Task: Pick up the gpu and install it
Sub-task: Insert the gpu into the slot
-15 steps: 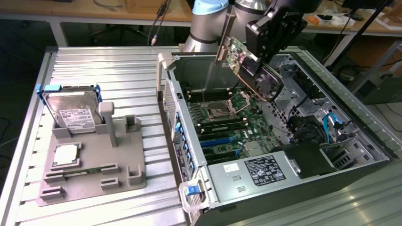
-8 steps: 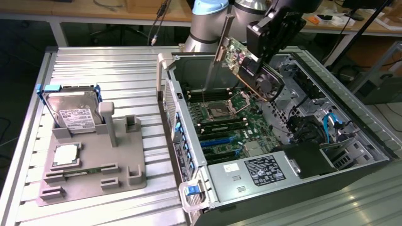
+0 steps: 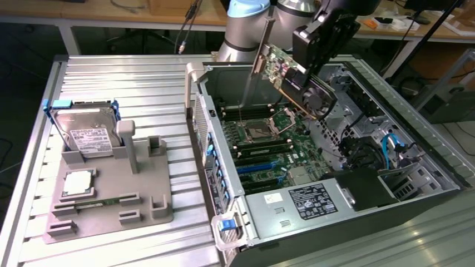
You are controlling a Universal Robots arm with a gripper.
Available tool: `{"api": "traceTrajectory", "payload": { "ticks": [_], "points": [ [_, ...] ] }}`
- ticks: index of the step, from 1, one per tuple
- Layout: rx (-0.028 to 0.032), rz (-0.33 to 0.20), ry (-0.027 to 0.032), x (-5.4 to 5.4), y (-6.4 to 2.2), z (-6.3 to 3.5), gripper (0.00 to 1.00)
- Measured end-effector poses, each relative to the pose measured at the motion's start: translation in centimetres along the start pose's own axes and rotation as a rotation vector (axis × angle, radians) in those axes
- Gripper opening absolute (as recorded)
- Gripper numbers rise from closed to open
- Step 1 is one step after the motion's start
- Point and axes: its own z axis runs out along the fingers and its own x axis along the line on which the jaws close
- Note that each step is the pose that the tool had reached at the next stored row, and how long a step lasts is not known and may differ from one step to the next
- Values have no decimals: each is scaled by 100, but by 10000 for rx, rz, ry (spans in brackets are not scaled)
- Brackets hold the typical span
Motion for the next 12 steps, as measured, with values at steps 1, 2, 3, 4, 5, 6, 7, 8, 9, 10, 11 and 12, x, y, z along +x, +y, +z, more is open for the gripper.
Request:
{"api": "traceTrajectory", "payload": {
  "ticks": [1,2,3,4,5,6,7,8,9,10,11,12],
  "points": [
    [1,-58,2,0,0,0,27],
    [2,-116,4,0,0,0,27],
    [3,-181,7,0,0,0,27],
    [4,-248,9,0,0,0,27],
    [4,-323,11,0,0,0,27],
    [6,-400,15,0,0,0,27],
    [7,-469,17,0,0,0,27],
    [8,-555,20,0,0,0,27],
    [9,-631,23,0,0,0,27],
    [10,-710,26,0,0,0,27],
    [11,-784,29,0,0,0,27],
    [12,-863,31,0,0,0,27]
  ]
}}
